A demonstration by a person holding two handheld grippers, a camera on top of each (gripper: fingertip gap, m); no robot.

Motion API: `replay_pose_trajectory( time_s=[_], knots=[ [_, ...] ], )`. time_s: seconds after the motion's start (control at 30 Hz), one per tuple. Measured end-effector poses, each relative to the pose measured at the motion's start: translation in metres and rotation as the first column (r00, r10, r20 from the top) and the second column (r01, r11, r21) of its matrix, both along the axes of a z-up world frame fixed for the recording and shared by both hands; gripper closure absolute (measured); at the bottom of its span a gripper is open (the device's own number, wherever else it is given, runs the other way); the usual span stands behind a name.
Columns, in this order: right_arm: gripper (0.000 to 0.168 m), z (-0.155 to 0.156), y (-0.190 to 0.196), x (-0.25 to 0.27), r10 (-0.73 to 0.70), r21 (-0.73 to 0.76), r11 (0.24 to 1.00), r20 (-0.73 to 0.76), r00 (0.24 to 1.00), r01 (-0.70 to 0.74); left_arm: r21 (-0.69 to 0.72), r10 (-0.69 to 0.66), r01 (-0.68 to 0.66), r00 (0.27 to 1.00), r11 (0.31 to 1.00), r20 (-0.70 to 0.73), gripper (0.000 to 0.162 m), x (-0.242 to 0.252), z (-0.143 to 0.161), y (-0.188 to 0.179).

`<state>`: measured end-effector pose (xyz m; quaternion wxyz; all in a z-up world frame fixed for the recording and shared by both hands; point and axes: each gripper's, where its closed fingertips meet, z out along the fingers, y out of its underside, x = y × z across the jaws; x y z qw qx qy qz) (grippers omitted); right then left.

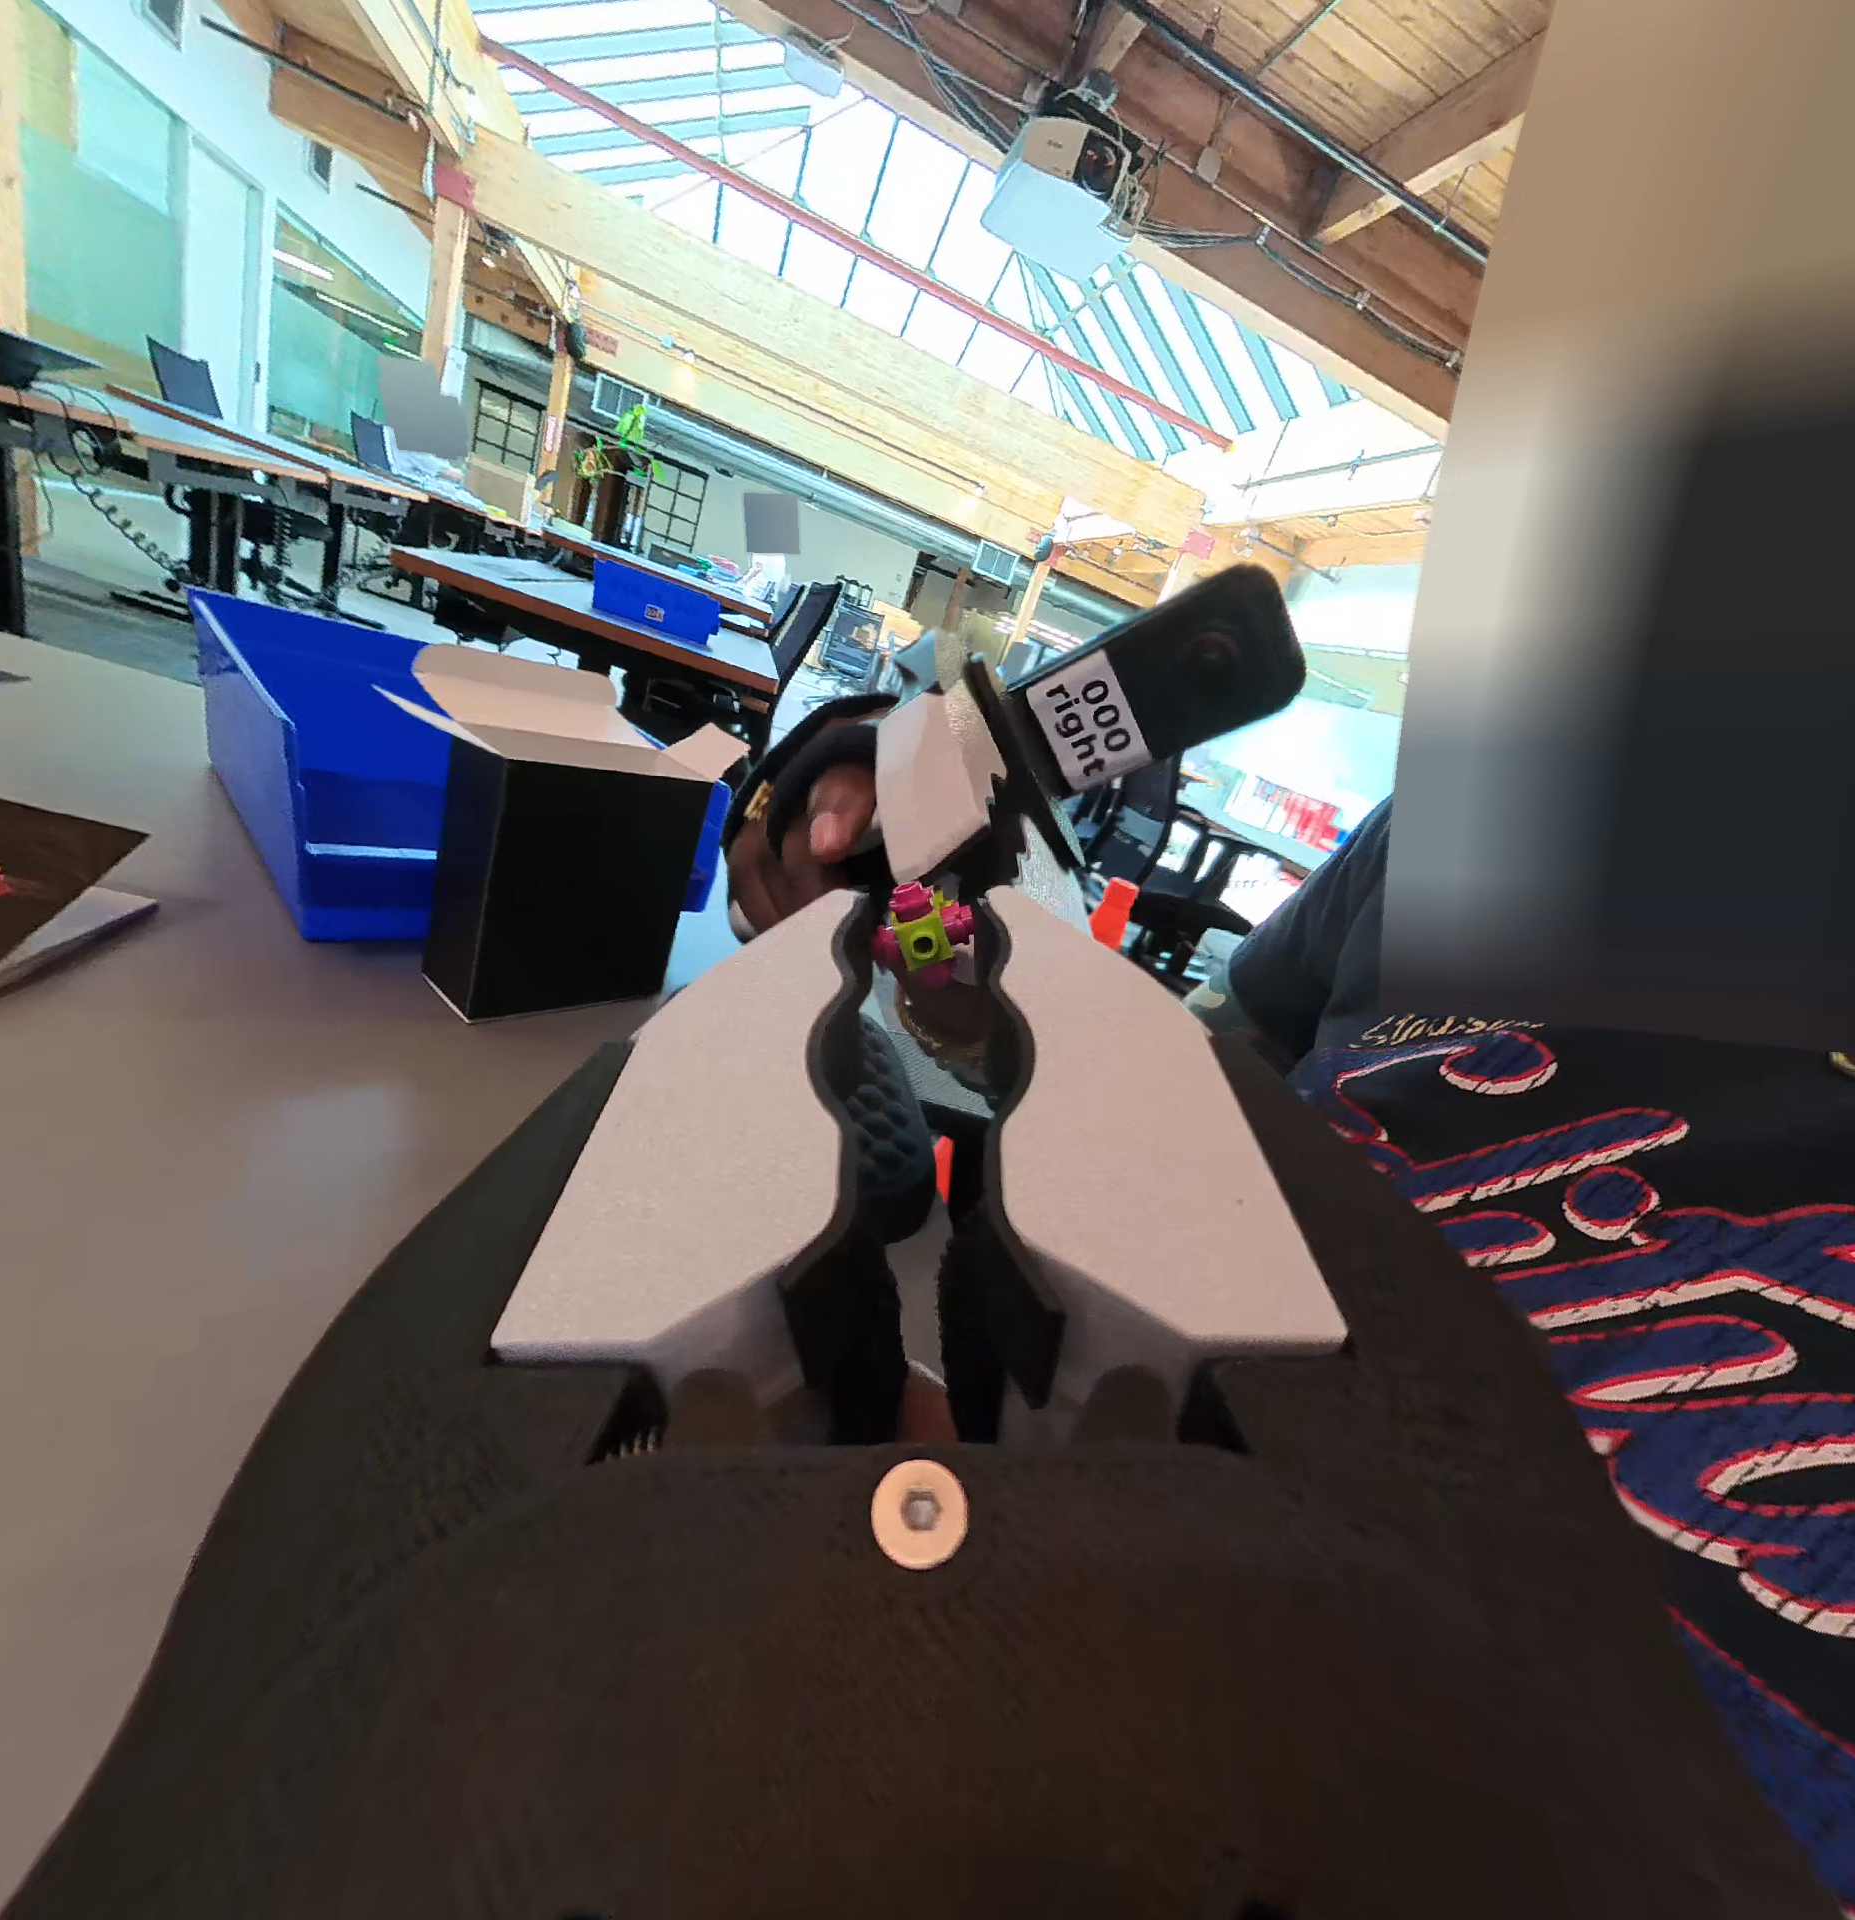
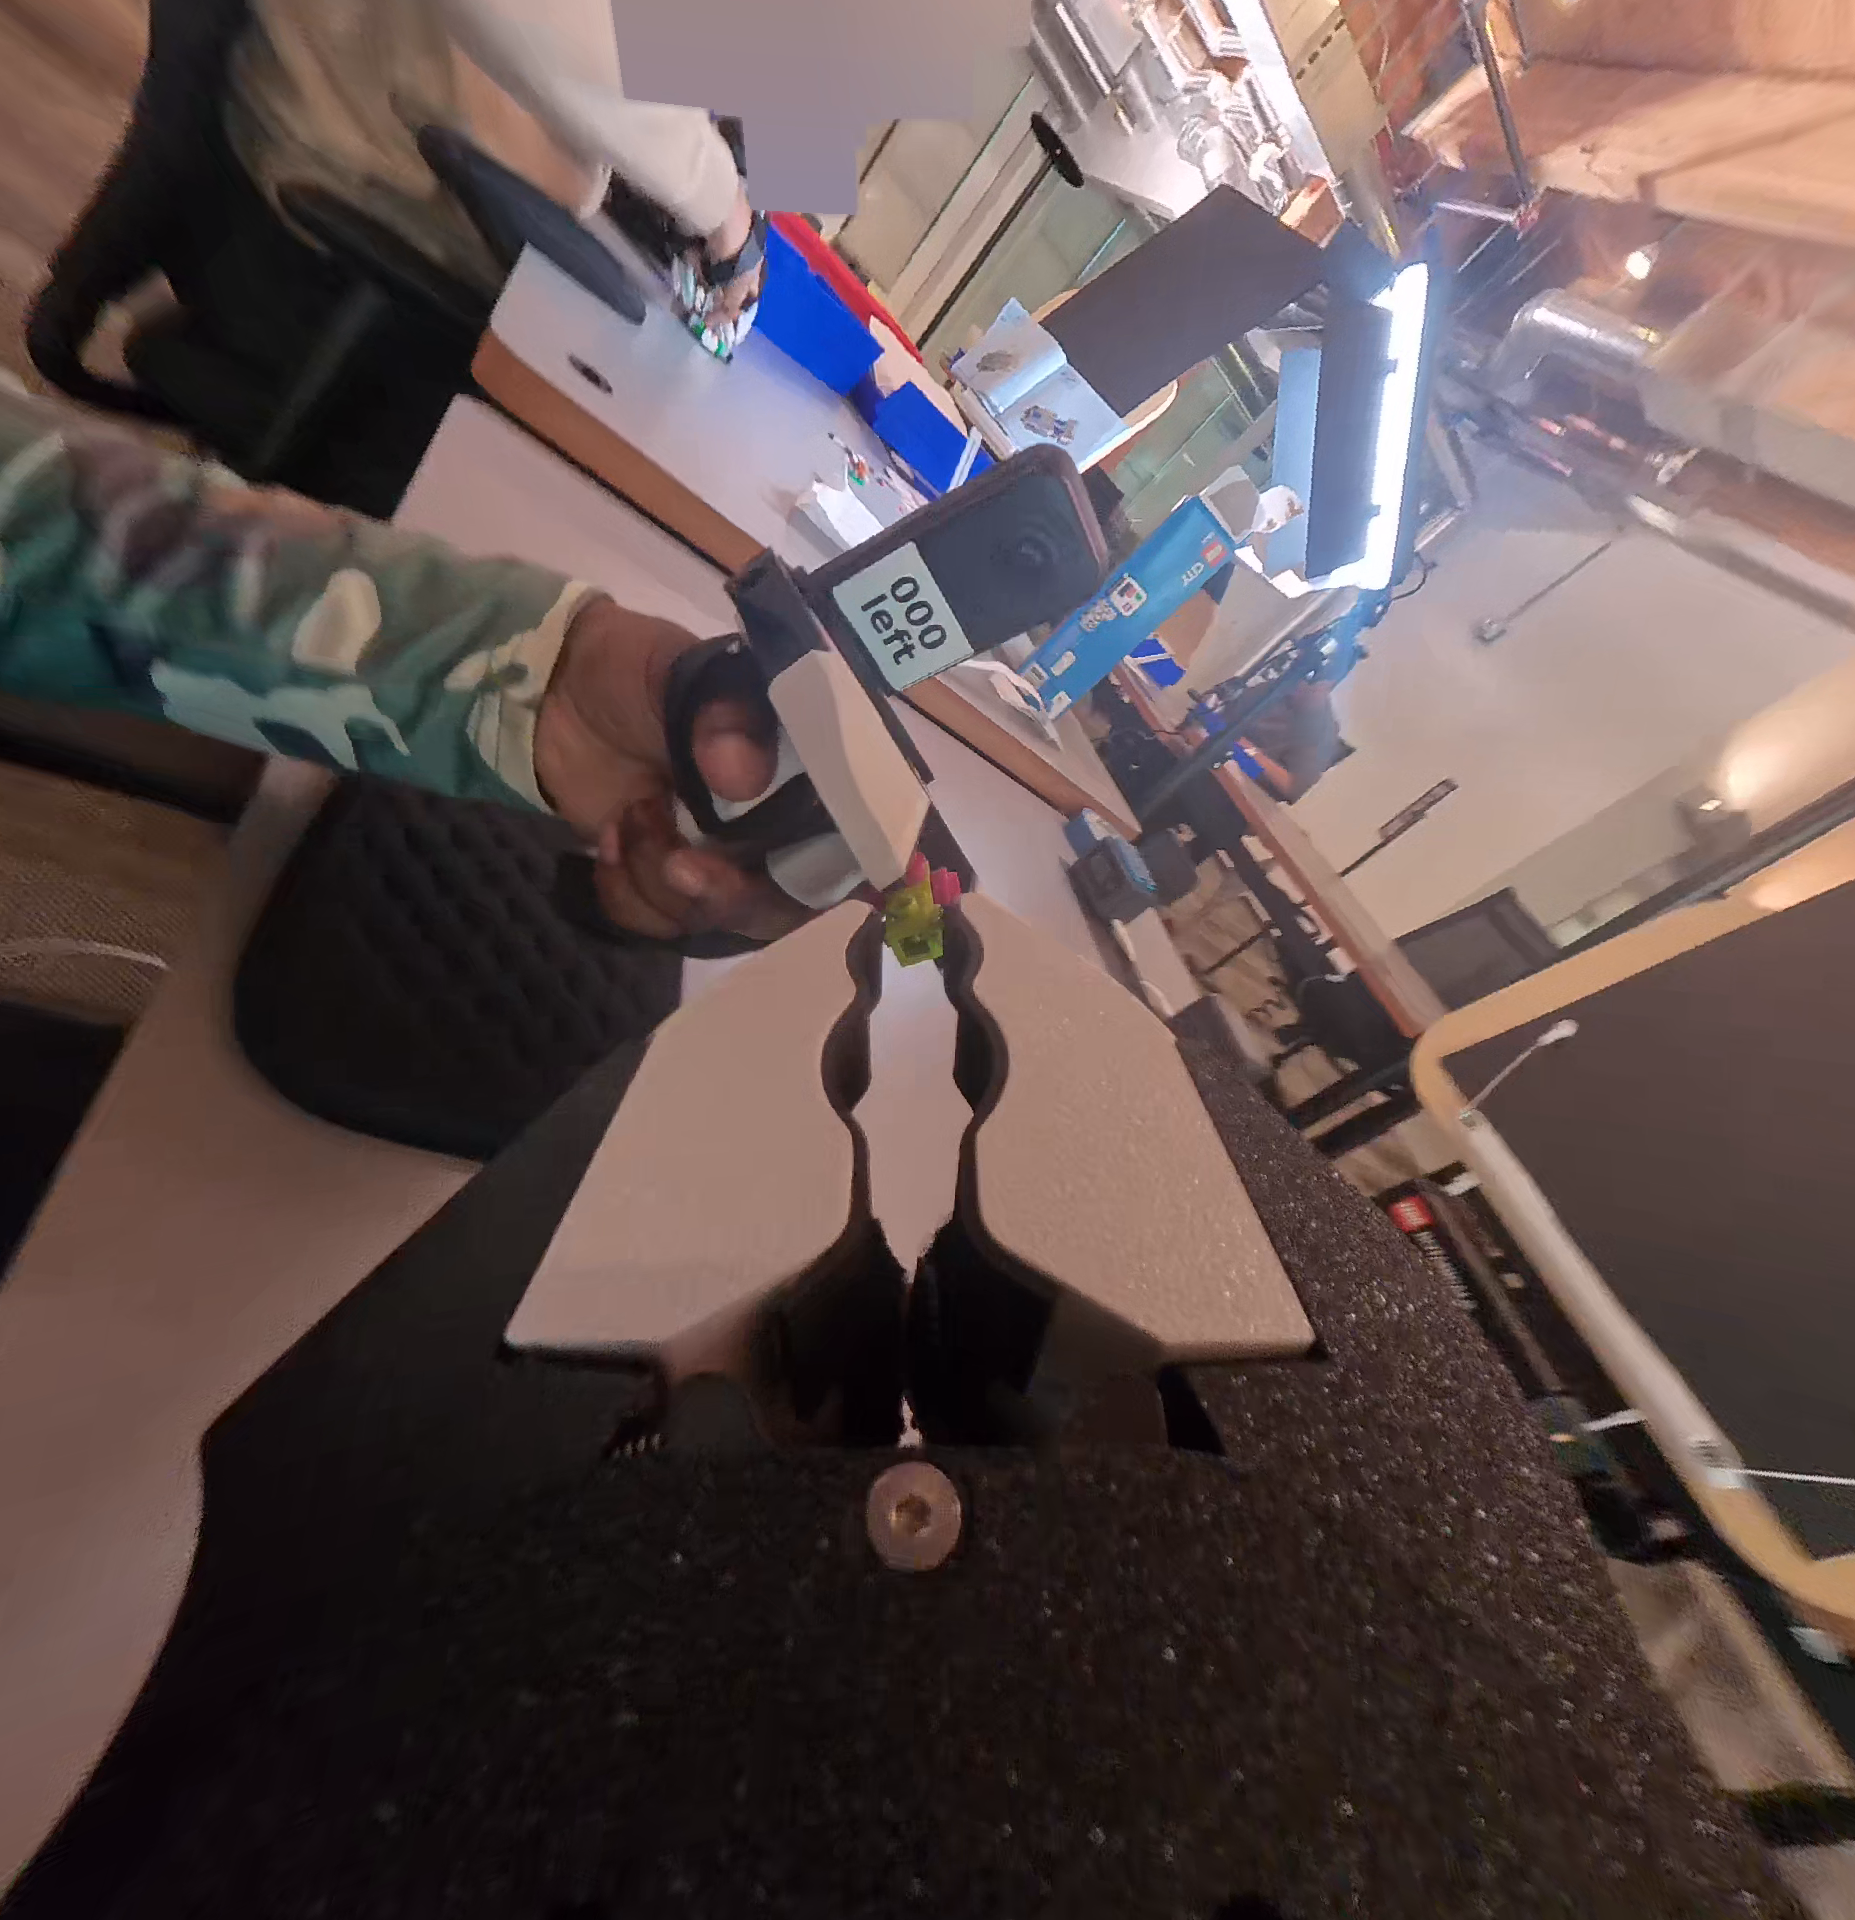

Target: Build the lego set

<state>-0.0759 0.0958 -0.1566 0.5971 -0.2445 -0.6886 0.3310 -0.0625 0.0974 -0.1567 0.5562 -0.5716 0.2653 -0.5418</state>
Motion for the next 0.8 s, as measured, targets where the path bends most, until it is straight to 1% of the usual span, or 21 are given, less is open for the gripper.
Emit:
replay_pose_trajectory(
  time_s=[0.13,0.3,0.43,0.5,0.53,0.57,0.63,0.7,0.8],
  knots=[
    [0.157,0.002,0.0,-0.001,0.038,-0.233,0.972,-0.006,0.999,-0.039,0.045,0.031,-0.03,0.999,0.999,-0.025,0.144,-0.002,0.002,0.0],
    [0.158,0.003,-0.001,-0.004,0.025,-0.407,0.913,-0.015,1.0,-0.029,0.079,0.043,-0.041,0.999,0.996,-0.031,0.144,-0.005,0.004,-0.002],
    [0.158,0.003,-0.003,-0.005,0.09,-0.588,0.804,-0.029,0.995,-0.09,0.106,0.018,-0.018,1.0,0.994,-0.003,0.144,-0.008,0.007,-0.007],
    [0.158,0.003,0.006,0.0,0.083,-0.666,0.74,-0.044,0.996,-0.091,0.135,0.03,-0.046,0.992,0.99,0.12,0.144,-0.027,0.024,-0.01],
    [0.158,0.005,0.011,0.005,0.073,-0.688,0.719,-0.064,0.995,-0.097,0.125,0.052,-0.07,0.989,0.99,0.14,0.144,-0.038,0.026,-0.01],
    [0.158,0.006,0.013,0.011,0.064,-0.677,0.729,-0.085,0.994,-0.105,0.111,0.096,-0.108,0.99,0.988,0.105,0.144,-0.046,0.022,-0.007],
    [0.158,0.001,0.022,0.016,-0.017,-0.633,0.774,-0.05,0.999,-0.018,0.094,0.17,-0.17,0.985,0.981,0.01,0.144,-0.052,0.011,-0.001],
    [0.158,-0.001,0.028,0.021,-0.069,-0.596,0.802,-0.017,0.997,0.046,0.075,0.182,-0.178,0.982,0.981,-0.047,0.144,-0.049,0.002,0.004],
    [0.158,0.004,0.037,0.031,-0.141,-0.569,0.816,-0.018,0.99,0.106,0.09,0.199,-0.189,0.973,0.978,-0.116,0.144,-0.038,-0.008,0.01]
  ],
)
